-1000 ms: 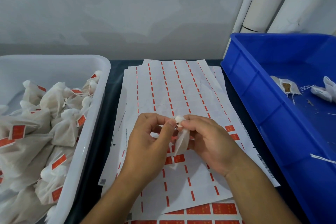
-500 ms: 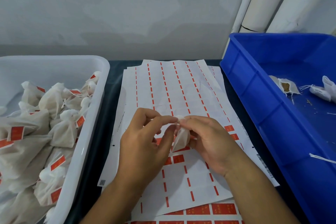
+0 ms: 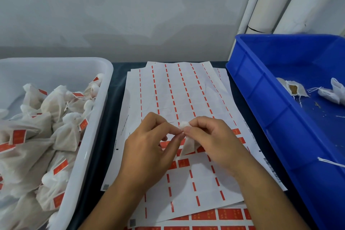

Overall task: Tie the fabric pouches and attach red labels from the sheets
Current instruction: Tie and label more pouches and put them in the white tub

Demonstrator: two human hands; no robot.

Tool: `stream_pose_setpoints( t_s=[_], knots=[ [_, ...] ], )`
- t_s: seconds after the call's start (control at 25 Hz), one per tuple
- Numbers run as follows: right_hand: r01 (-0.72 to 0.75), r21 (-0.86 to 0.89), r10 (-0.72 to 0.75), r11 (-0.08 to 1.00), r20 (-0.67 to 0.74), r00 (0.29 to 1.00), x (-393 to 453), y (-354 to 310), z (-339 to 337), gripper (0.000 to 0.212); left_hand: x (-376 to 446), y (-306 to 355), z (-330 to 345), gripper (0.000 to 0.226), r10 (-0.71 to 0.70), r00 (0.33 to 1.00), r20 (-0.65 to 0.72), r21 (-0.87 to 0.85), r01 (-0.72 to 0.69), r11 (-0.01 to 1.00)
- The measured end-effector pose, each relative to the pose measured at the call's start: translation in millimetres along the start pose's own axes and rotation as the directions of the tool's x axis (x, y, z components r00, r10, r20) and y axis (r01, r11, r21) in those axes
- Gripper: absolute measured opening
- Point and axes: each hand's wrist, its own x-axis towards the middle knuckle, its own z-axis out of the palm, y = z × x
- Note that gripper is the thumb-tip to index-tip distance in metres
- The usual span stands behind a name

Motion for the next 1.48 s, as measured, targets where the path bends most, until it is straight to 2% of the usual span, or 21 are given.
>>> stream_pose_setpoints(
  t_s=[0.16, 0.24, 0.32, 0.44, 0.52, 0.6, 0.68, 0.8, 0.92, 1.08, 1.16, 1.24, 1.28, 1.32, 1.4, 1.44, 1.48],
  knots=[
    [0.137, -0.127, -0.133, 0.983, 0.034, 0.990, -2.7, 0.6, -1.2, 0.017, 1.5, 2.1, -0.9, 0.020, -0.171, 0.976, 0.133, 0.011, 0.171, 0.985],
    [0.196, -0.154, -0.189, 0.969, 0.055, 0.980, -4.2, 1.2, -0.4, 0.015, 1.9, 0.5, -2.1, 0.022, -0.254, 0.942, 0.219, -0.077, 0.276, 0.958],
    [0.240, -0.158, -0.234, 0.958, 0.058, 0.971, -5.4, 0.1, 0.7, 0.016, 3.9, -0.9, -5.4, 0.030, -0.355, 0.866, 0.352, -0.239, 0.450, 0.860],
    [0.292, -0.146, -0.292, 0.945, 0.026, 0.956, -6.1, -2.0, 1.3, 0.021, 8.2, 4.3, -13.1, 0.040, -0.461, 0.731, 0.504, -0.428, 0.674, 0.601],
    [0.299, -0.131, -0.299, 0.945, 0.019, 0.954, -6.1, -2.0, 1.1, 0.016, 11.6, 8.1, -17.0, 0.043, -0.491, 0.691, 0.530, -0.580, 0.718, 0.384],
    [0.315, -0.150, -0.312, 0.937, 0.041, 0.949, -6.3, -2.4, 0.7, 0.036, 14.3, 10.4, -22.2, 0.036, -0.527, 0.668, 0.526, -0.653, 0.714, 0.253],
    [0.330, -0.210, -0.324, 0.920, 0.066, 0.944, -5.8, -1.8, 1.2, 0.055, 15.4, 11.9, -25.9, 0.027, -0.540, 0.682, 0.494, -0.726, 0.665, 0.175],
    [0.335, -0.281, -0.324, 0.899, 0.085, 0.942, -3.6, -0.8, 1.6, 0.056, 16.1, 11.9, -28.0, 0.027, -0.554, 0.689, 0.468, -0.774, 0.622, 0.121],
    [0.347, -0.335, -0.335, 0.876, 0.095, 0.937, -2.8, 0.9, 1.6, 0.045, 17.0, 13.1, -26.3, 0.025, -0.563, 0.683, 0.466, -0.778, 0.619, 0.106],
    [0.344, -0.311, -0.322, 0.886, 0.120, 0.939, -3.5, 4.7, 6.1, 0.029, 17.8, 10.9, -22.1, 0.024, -0.635, 0.647, 0.422, -0.771, 0.624, 0.123],
    [0.338, -0.311, -0.323, 0.888, 0.099, 0.941, -2.7, 7.0, 5.9, 0.022, 18.7, 8.7, -21.1, 0.019, -0.670, 0.619, 0.410, -0.789, 0.610, 0.080],
    [0.305, -0.329, -0.310, 0.894, 0.041, 0.950, -1.2, 8.3, 5.0, 0.019, 19.4, 3.8, -19.9, 0.019, -0.684, 0.608, 0.402, -0.762, 0.637, 0.118],
    [0.274, -0.337, -0.293, 0.901, -0.006, 0.956, -0.4, 8.5, 4.7, 0.016, 19.6, -0.1, -19.2, 0.023, -0.699, 0.607, 0.377, -0.699, 0.682, 0.214],
    [0.236, -0.338, -0.273, 0.911, -0.067, 0.960, 0.5, 8.8, 4.0, 0.013, 19.0, -4.8, -18.0, 0.026, -0.714, 0.620, 0.326, -0.586, 0.725, 0.362],
    [0.162, -0.307, -0.232, 0.938, -0.206, 0.951, 1.8, 8.7, 2.0, 0.015, 15.6, -13.3, -18.2, 0.024, -0.677, 0.717, 0.164, -0.274, 0.692, 0.667],
    [0.131, -0.276, -0.208, 0.952, -0.272, 0.940, 2.4, 9.0, 1.3, 0.018, 13.6, -17.1, -20.2, 0.016, -0.638, 0.767, 0.074, -0.116, 0.642, 0.758],
    [0.103, -0.245, -0.182, 0.964, -0.324, 0.928, 2.9, 10.4, 0.4, 0.021, 11.3, -20.7, -22.5, 0.010, -0.605, 0.796, 0.022, 0.020, 0.605, 0.796]
  ],
)
